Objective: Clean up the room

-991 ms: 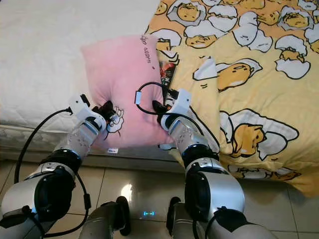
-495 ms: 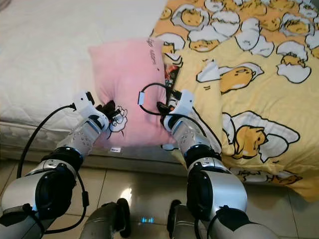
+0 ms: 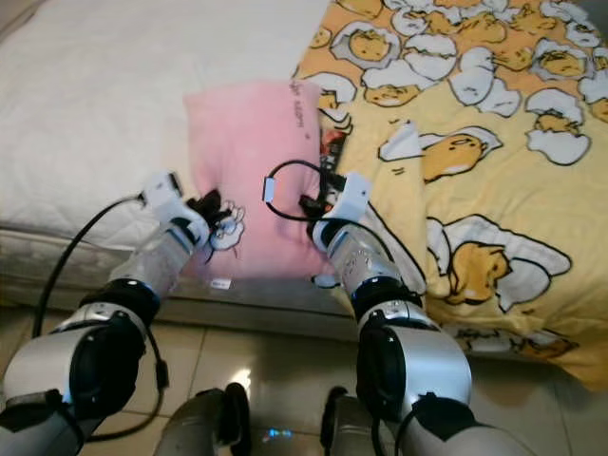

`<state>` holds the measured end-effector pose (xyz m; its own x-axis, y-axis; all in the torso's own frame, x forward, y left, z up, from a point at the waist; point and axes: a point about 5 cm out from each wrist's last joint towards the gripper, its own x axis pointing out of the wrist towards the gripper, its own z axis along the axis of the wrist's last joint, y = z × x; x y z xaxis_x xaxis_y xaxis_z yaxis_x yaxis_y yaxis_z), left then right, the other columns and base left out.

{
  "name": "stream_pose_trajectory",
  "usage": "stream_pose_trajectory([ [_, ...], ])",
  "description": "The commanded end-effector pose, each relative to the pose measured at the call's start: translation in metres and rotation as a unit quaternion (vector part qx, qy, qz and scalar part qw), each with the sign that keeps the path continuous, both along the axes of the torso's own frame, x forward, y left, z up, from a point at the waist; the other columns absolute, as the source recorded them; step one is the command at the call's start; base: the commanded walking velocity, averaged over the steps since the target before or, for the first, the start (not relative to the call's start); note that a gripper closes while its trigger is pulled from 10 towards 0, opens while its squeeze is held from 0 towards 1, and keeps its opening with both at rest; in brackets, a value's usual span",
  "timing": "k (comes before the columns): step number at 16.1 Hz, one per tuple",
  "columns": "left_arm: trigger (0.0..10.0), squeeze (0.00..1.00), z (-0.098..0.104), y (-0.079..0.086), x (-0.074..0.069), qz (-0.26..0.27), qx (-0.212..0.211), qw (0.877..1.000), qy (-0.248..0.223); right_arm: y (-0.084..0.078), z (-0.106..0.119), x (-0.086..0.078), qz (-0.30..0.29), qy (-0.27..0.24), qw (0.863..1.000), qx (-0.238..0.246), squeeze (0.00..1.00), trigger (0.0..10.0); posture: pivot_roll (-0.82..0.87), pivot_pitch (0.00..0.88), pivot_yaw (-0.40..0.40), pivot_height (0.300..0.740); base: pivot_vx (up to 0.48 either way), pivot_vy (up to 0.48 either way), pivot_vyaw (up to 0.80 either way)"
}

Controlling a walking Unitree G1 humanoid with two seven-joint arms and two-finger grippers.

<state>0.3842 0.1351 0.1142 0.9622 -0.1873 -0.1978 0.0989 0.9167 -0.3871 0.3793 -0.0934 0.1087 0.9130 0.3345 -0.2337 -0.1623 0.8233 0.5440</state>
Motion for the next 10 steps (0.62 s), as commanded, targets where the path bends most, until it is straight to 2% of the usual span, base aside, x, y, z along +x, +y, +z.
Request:
stream_pose_trajectory([
  [1,0.0,0.00,0.046,-0.007,0.015,-0.033,0.075,0.992,-0.100,0.001,0.027,0.010,-0.004,-0.073,0.996,-0.042,0.00,0.0,-0.14,0.085,0.049,0.727,0.000,0.000,0.00],
  [2,0.0,0.00,0.072,-0.003,0.021,-0.031,0.092,0.984,-0.150,-0.006,0.051,0.018,-0.023,-0.138,0.988,-0.065,0.00,0.0,-0.13,0.067,0.056,0.727,0.000,0.000,0.00],
  [4,0.0,0.00,0.096,0.001,0.024,-0.032,0.096,0.975,-0.196,-0.014,0.077,0.021,-0.047,-0.203,0.975,-0.070,0.00,0.0,-0.14,0.034,0.066,0.727,0.000,0.000,0.00],
  [6,0.0,0.00,0.107,0.001,0.024,-0.032,0.100,0.970,-0.221,-0.017,0.089,0.020,-0.061,-0.240,0.966,-0.072,0.00,0.0,-0.14,0.024,0.067,0.727,0.000,0.000,0.00],
  [7,0.0,0.00,0.117,-0.002,0.021,-0.038,0.115,0.960,-0.254,-0.020,0.103,0.014,-0.078,-0.296,0.948,-0.089,0.00,0.0,-0.14,0.009,0.073,0.727,0.000,0.000,0.00],
  [8,0.0,0.00,0.120,-0.004,0.019,-0.042,0.131,0.954,-0.267,-0.022,0.108,0.010,-0.087,-0.319,0.938,-0.100,0.00,0.0,-0.14,0.009,0.073,0.727,0.000,0.000,0.00],
  [9,4.6,0.00,0.118,-0.006,0.016,-0.043,0.157,0.948,-0.273,-0.026,0.110,0.003,-0.115,-0.340,0.924,-0.131,0.00,0.0,-0.14,0.004,0.073,0.727,0.000,0.000,0.00],
  [10,10.0,0.00,0.116,-0.007,0.015,-0.045,0.166,0.947,-0.271,-0.028,0.108,0.001,-0.123,-0.341,0.922,-0.138,0.00,0.0,-0.14,0.004,0.073,0.727,0.000,0.000,0.00],
])
